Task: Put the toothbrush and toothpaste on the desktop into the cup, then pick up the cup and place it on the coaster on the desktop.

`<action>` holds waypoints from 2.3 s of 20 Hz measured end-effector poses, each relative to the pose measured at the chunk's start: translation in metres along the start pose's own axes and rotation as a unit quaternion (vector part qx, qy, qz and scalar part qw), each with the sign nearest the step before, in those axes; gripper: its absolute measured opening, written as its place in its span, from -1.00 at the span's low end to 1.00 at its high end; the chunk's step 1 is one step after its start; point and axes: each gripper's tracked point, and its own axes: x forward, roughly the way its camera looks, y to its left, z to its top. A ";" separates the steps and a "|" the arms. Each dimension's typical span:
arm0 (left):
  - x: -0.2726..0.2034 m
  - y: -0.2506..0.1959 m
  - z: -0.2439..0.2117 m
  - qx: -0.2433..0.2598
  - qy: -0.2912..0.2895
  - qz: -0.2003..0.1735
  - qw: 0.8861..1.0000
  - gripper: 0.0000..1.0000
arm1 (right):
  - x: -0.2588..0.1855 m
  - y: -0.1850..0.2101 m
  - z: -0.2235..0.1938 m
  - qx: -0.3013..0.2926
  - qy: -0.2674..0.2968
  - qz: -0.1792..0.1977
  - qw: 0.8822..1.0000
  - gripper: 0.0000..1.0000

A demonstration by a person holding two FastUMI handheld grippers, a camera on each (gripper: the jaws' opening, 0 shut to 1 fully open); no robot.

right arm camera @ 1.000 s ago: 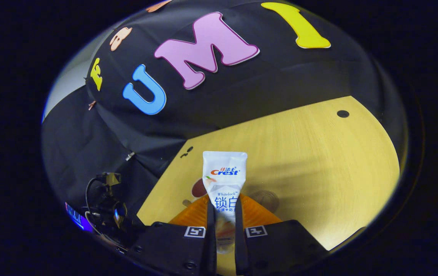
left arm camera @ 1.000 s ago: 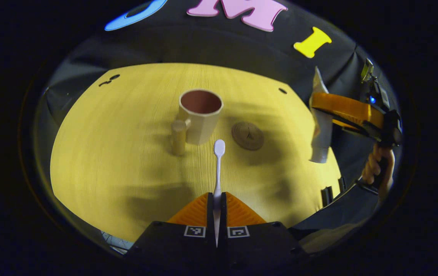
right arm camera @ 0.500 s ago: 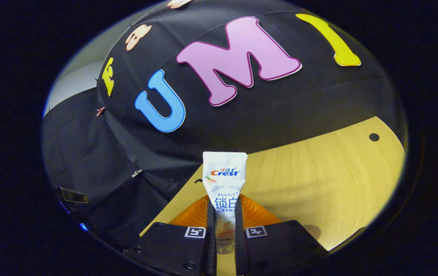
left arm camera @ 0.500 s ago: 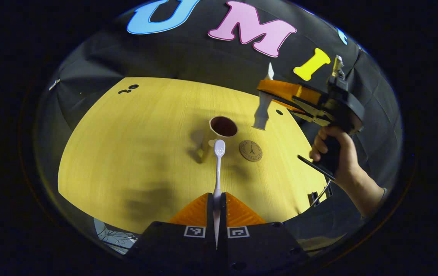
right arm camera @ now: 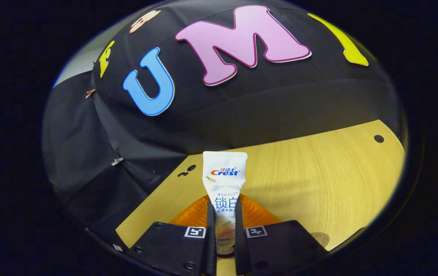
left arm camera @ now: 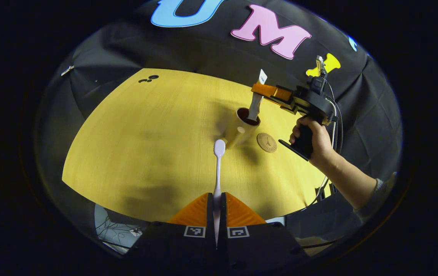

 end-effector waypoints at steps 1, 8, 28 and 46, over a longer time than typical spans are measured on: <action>0.000 0.004 0.000 0.000 0.000 0.000 1.000 -0.87 | 0.004 -0.002 -0.006 -0.002 0.004 -0.004 1.000 -0.55; 0.004 0.023 0.003 0.000 0.005 -0.008 1.000 -0.87 | 0.012 0.001 -0.024 -0.008 0.012 -0.021 1.000 -0.48; 0.025 0.013 0.039 -0.010 0.008 -0.018 1.000 -0.87 | -0.009 -0.004 -0.030 0.010 0.033 -0.033 0.999 0.24; 0.062 -0.057 0.139 -0.014 -0.073 -0.030 0.997 -0.88 | -0.121 -0.019 -0.016 0.083 0.074 0.012 0.994 0.35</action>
